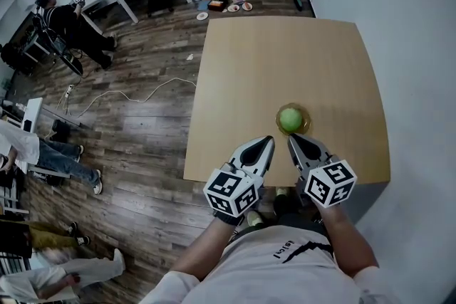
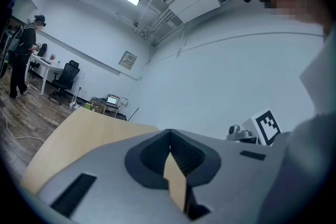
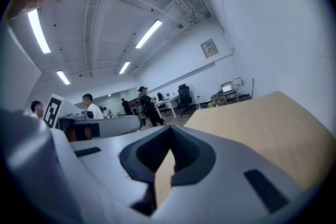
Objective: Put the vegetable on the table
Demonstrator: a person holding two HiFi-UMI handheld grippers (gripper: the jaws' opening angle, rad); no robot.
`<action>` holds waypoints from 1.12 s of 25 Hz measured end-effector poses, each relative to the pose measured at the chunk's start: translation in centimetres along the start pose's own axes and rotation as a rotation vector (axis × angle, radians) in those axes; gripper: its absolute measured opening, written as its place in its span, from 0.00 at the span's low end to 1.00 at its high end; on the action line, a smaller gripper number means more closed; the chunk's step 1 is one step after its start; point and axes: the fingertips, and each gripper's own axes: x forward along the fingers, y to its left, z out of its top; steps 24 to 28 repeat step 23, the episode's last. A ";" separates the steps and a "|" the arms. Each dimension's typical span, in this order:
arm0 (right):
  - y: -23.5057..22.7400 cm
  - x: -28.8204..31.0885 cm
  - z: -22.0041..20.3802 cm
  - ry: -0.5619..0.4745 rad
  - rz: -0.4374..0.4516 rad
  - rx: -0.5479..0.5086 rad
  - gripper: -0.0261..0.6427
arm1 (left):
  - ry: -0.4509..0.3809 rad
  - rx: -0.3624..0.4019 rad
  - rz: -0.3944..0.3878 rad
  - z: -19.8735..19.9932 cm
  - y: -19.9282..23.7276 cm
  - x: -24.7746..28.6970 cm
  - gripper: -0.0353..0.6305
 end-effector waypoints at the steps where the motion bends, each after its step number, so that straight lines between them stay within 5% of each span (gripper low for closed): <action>1: 0.0 0.0 0.0 0.002 -0.001 -0.002 0.06 | 0.001 -0.001 0.000 0.0 0.0 0.0 0.07; 28: 0.2 0.9 0.7 0.024 0.003 -0.011 0.06 | 0.004 -0.013 0.007 0.8 0.7 0.4 0.07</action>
